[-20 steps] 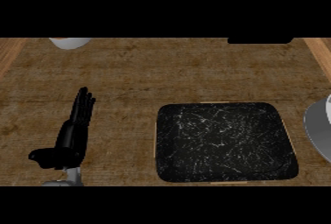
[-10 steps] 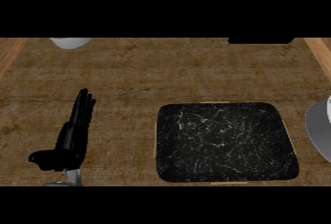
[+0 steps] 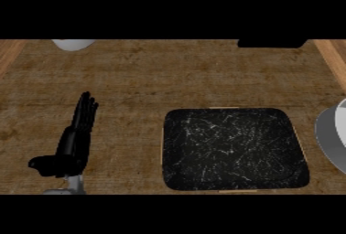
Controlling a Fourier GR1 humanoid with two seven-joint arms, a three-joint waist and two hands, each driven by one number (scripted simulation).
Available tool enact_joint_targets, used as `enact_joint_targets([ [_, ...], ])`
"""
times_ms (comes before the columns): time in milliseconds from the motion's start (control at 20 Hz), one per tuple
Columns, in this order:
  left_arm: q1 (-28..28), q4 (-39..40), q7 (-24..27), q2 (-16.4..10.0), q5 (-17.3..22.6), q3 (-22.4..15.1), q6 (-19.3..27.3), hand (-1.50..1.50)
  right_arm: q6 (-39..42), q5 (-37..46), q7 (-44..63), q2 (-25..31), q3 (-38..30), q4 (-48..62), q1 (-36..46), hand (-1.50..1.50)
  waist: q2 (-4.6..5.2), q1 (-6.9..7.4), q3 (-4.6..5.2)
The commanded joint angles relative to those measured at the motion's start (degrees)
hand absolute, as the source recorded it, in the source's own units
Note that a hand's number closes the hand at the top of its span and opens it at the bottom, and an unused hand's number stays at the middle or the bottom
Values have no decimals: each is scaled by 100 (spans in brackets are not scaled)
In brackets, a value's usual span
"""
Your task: Pick the bell pepper from the tray and place it in the pot
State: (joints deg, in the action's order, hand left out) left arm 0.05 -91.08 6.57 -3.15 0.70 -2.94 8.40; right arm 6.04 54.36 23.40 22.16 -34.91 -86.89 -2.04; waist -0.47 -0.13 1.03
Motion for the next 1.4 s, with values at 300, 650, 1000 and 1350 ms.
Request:
enact_joint_targets([
  [300, 56, 72, 117, -175, 229, 307, -166, 0, -988, -1986, -1673, -454, -1034, 348, 597, -150, 8, -30, -118],
  [650, -150, 95, -25, 155, -114, -45, 146, 0, -1134, -3462, -2021, -678, -1942, 221, 681, -150, 34, -55, -106],
  [1000, 232, -22, 88, 1, 4, 4, -132, 0, -580, -4674, -3026, 325, -2991, 1385, 105, -150, 39, -18, -107],
  [1350, 144, -347, -197, 157, -82, -73, 34, 0, -429, -5276, -3476, 94, -3119, 1153, -427, -150, 39, -12, -103],
])
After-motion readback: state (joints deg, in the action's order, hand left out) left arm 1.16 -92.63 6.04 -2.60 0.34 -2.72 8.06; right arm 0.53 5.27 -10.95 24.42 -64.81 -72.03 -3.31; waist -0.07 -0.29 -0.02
